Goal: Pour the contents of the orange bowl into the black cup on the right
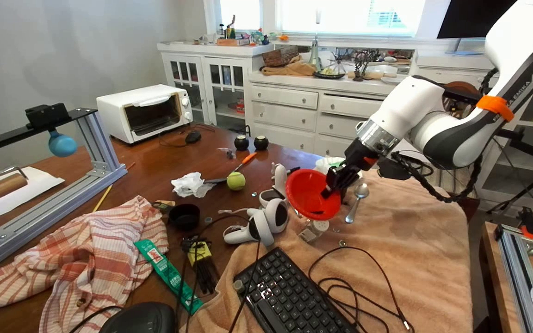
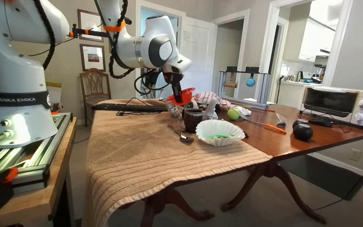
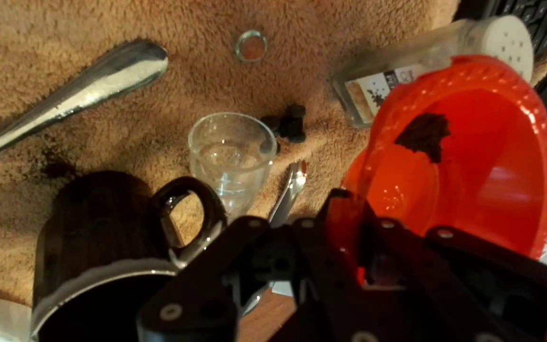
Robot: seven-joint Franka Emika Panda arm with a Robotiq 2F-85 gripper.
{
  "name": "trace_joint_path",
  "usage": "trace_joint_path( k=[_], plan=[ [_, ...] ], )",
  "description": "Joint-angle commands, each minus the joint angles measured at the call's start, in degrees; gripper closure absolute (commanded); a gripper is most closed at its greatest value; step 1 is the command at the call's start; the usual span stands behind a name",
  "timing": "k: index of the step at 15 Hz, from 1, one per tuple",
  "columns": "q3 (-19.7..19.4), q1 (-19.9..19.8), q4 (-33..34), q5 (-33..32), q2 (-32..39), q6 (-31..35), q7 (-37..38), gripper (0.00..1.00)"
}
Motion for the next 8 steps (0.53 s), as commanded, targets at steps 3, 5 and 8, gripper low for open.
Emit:
trace_joint_path(
  k=[3,5,8],
  plan=[
    [15.2,-16.7,0.7,10.5,14.3,-14.3,-16.7,0.98],
    [19.1,-20.5,2.2,14.3,18.9,-19.4,-21.8,0.98],
    [23.2,-23.0,3.9,28.1,19.9,-22.1,-33.2,0.98]
  ],
)
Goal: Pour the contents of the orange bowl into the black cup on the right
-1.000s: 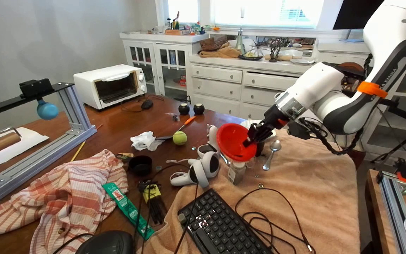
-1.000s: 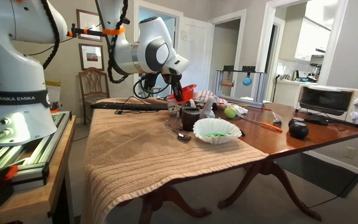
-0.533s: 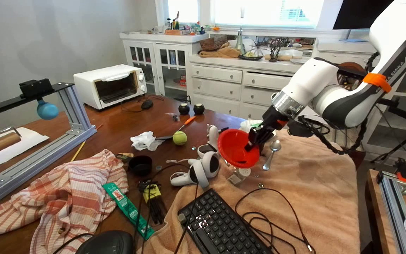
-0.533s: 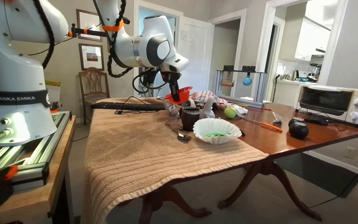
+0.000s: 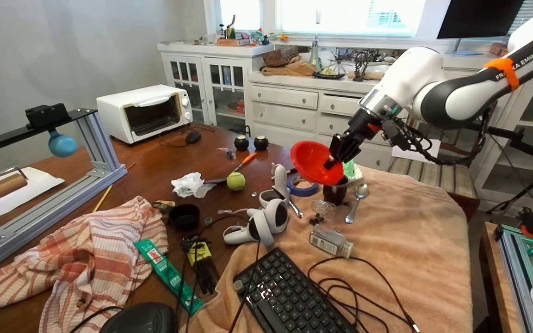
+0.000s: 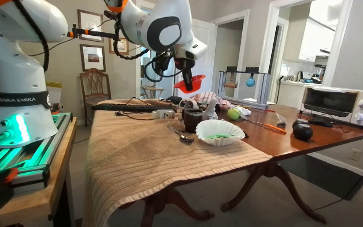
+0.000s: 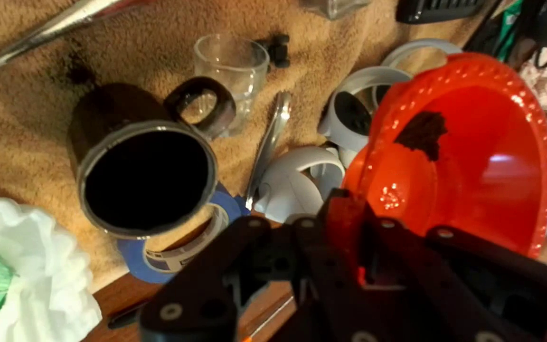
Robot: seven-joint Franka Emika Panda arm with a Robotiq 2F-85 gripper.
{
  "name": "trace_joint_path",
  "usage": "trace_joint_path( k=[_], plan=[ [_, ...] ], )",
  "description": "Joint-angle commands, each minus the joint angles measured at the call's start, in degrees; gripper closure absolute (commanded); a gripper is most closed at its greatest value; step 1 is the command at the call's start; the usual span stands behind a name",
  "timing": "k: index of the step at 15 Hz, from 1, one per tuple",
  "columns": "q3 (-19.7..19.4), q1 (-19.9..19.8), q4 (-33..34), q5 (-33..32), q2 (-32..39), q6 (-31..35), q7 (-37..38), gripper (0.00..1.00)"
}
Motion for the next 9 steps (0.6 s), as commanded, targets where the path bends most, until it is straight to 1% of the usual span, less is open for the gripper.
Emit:
trace_joint_path(
  k=[1,2,3,6,7,8,9],
  plan=[
    [1.2,-0.7,-0.8,15.0,-4.8,3.3,-11.5,0.94],
    [2.5,-1.6,-0.2,18.2,-3.9,2.3,-14.6,0.94],
    [3.1,-1.9,0.2,19.4,-3.3,1.7,-15.8,0.94],
    [3.5,-2.0,0.3,19.9,-2.8,1.4,-16.2,0.94],
    [3.5,-2.0,0.3,19.9,-2.8,1.4,-16.2,0.98],
    [3.3,-1.8,-0.1,22.4,-3.2,0.9,-18.0,0.98],
    [3.1,-1.7,0.3,26.5,-4.0,0.2,-21.1,0.98]
  ],
)
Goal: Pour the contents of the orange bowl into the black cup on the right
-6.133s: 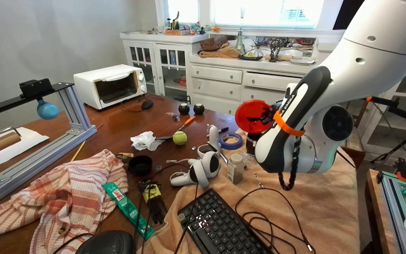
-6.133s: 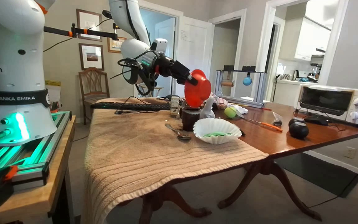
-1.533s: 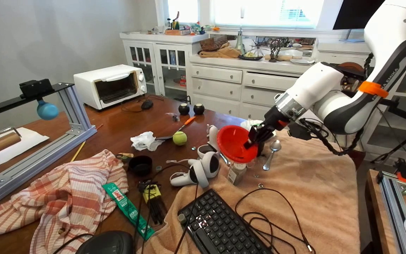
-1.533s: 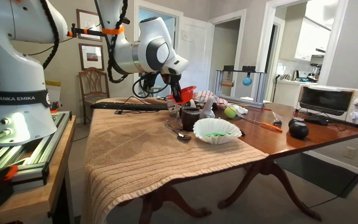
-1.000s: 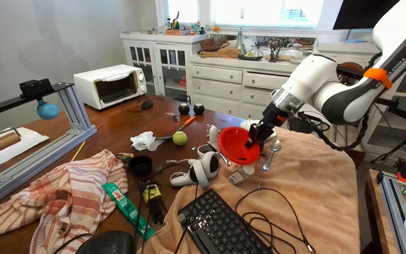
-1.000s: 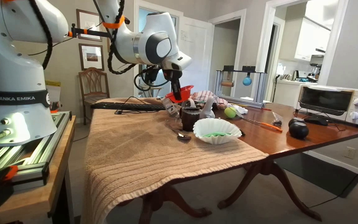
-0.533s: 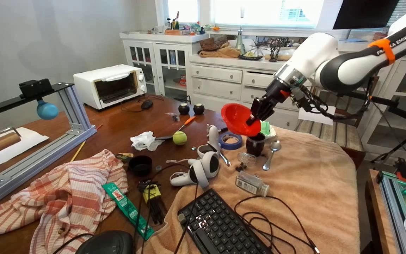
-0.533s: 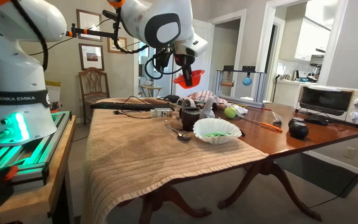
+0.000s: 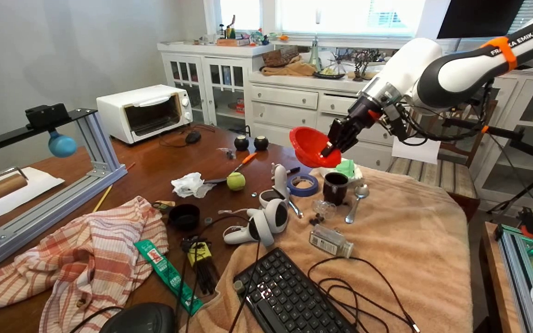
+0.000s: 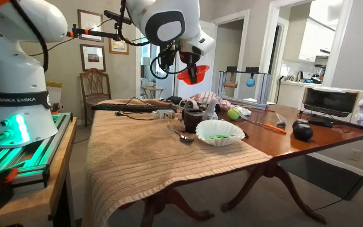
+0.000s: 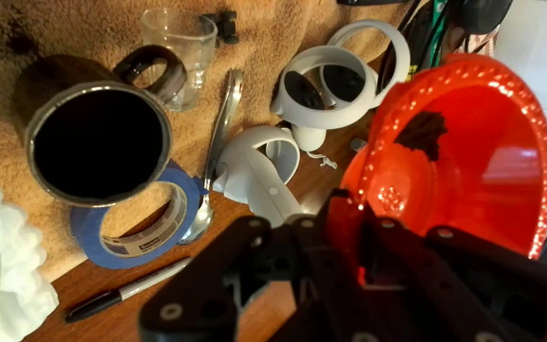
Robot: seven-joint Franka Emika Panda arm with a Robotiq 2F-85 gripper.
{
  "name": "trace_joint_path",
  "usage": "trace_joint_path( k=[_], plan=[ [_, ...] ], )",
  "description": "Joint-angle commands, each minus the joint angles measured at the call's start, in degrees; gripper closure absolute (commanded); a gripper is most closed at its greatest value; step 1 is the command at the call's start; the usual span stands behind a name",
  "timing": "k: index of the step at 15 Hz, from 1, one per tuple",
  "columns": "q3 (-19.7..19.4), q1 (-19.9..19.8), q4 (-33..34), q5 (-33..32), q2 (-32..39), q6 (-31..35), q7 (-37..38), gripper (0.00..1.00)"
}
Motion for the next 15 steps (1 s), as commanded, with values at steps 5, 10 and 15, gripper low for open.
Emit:
trace_joint_path(
  k=[5,10,15],
  plan=[
    [-1.7,0.2,2.4,25.5,-5.2,-1.3,-17.0,0.98],
    [-4.2,1.5,9.4,36.7,-5.0,-3.1,-18.5,0.98],
    [-8.9,4.3,15.5,44.5,-8.2,-6.0,-16.8,0.98]
  ],
)
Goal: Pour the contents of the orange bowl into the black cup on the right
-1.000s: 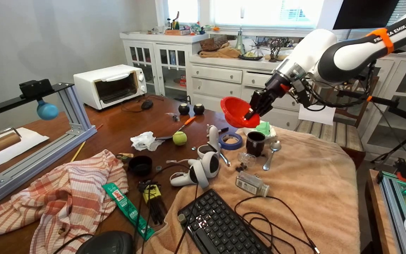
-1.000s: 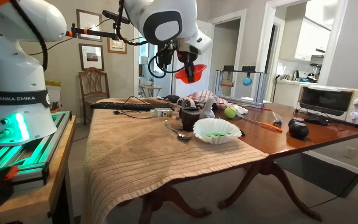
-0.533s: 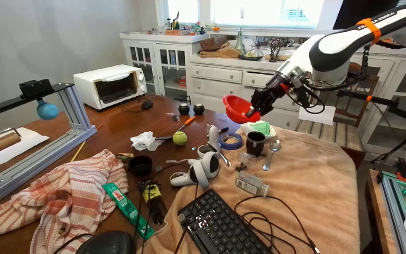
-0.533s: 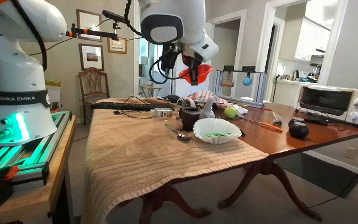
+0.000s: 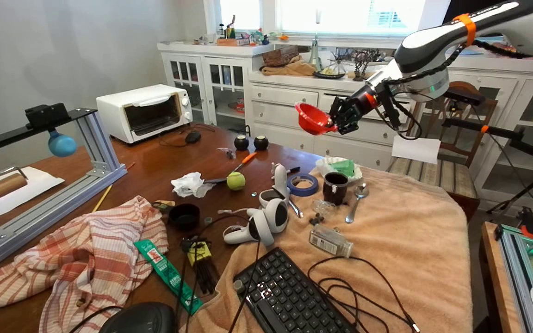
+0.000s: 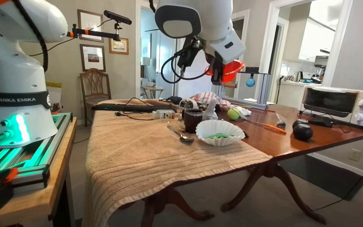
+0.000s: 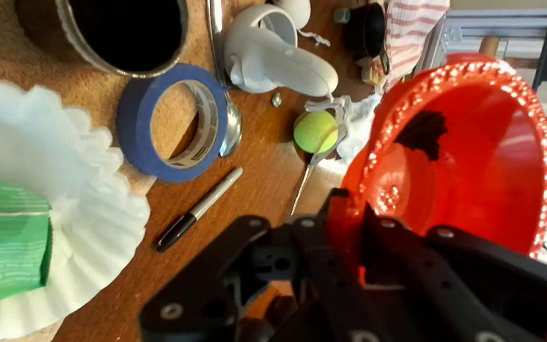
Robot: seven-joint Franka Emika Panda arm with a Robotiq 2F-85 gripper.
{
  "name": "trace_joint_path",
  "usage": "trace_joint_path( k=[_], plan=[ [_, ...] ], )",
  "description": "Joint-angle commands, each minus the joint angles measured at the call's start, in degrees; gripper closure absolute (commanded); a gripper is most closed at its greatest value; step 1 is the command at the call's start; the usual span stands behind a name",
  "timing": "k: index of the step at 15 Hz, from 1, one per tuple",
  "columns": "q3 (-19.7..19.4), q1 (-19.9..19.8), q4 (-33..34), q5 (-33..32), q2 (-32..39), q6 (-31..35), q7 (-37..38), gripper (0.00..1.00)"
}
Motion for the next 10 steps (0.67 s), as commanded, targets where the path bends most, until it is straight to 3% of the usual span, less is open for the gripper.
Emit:
trace_joint_path(
  k=[1,2,5,6,8,10],
  plan=[
    [-4.2,3.5,4.2,6.4,-5.0,-4.2,1.0,0.98],
    [-2.6,1.9,2.5,7.1,-3.0,-2.2,-3.0,0.94],
    [-4.1,3.2,3.7,8.8,-4.1,-2.6,-2.9,0.94],
    [-4.1,3.3,3.8,8.9,-4.3,-2.6,-2.8,0.98],
    [-5.8,5.3,5.8,10.2,-6.2,-5.9,-1.1,0.98],
    [-8.3,7.4,10.3,12.4,-6.3,-13.4,0.6,0.98]
  ],
)
